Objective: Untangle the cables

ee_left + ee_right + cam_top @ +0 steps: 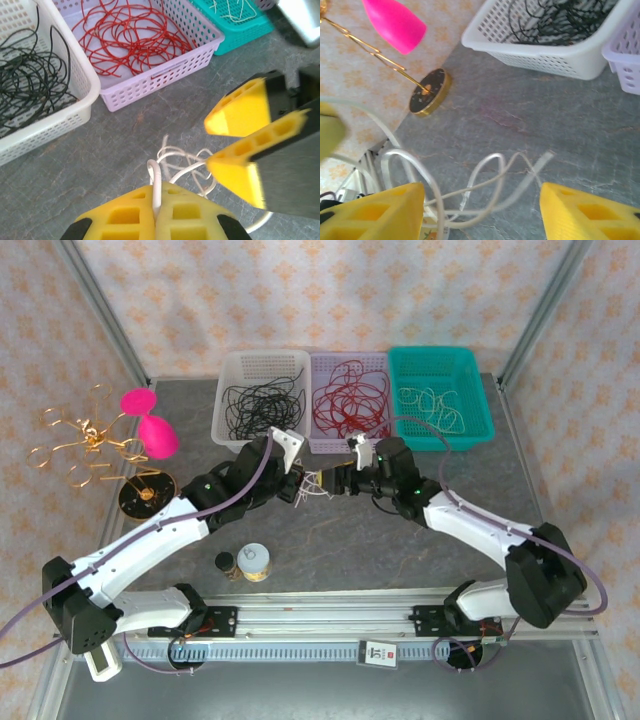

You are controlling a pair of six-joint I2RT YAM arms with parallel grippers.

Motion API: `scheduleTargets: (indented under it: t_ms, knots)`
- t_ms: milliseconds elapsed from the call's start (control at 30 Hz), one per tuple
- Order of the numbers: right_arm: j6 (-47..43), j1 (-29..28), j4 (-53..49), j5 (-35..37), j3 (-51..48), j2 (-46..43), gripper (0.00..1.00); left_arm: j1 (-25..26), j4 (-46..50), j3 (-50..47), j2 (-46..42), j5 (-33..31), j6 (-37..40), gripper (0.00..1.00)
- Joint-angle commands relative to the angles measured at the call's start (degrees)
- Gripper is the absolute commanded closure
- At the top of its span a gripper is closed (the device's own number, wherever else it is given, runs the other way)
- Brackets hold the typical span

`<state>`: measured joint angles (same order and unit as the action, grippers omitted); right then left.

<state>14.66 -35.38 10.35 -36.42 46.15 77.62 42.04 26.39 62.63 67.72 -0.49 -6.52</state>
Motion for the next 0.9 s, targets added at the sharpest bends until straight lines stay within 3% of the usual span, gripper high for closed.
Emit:
scheduleTargets:
  t_ms: [0, 133, 300, 400, 567, 867]
  knots:
    - [4.06, -1.03, -2.04, 3.65, 0.57, 1.51, 0.45, 0.68, -1.98, 2.91, -0.73, -1.87, 2.47, 1.0]
    - [7.36, -1.21, 0.21, 5.23, -1.77, 2.27, 0.53, 0.75, -3.25, 3.92, -0.93, -2.71, 3.57, 1.0]
    - [8.13, -1.54, -0.67, 8.2, -2.86, 1.19, 0.57, 0.65, -4.07, 4.57, -1.1, -3.31, 5.02, 1.0]
    - [8.1, -1.55, -2.33, 10.19, -3.6, -2.03, 0.55, 0.69, -4.13, 4.36, -0.99, -3.65, 5.86, 1.0]
    - [11.67, -1.54, -1.32, 7.06, -4.7, -2.05, 0.47, 0.74, -6.9, 3.21, -1.63, -3.48, 6.6, 1.0]
    - [12.85, -1.62, 1.24, 14.8, -8.24, 1.13, 0.41, 0.72, -15.52, 2.25, -5.87, -2.25, 7.11, 1.0]
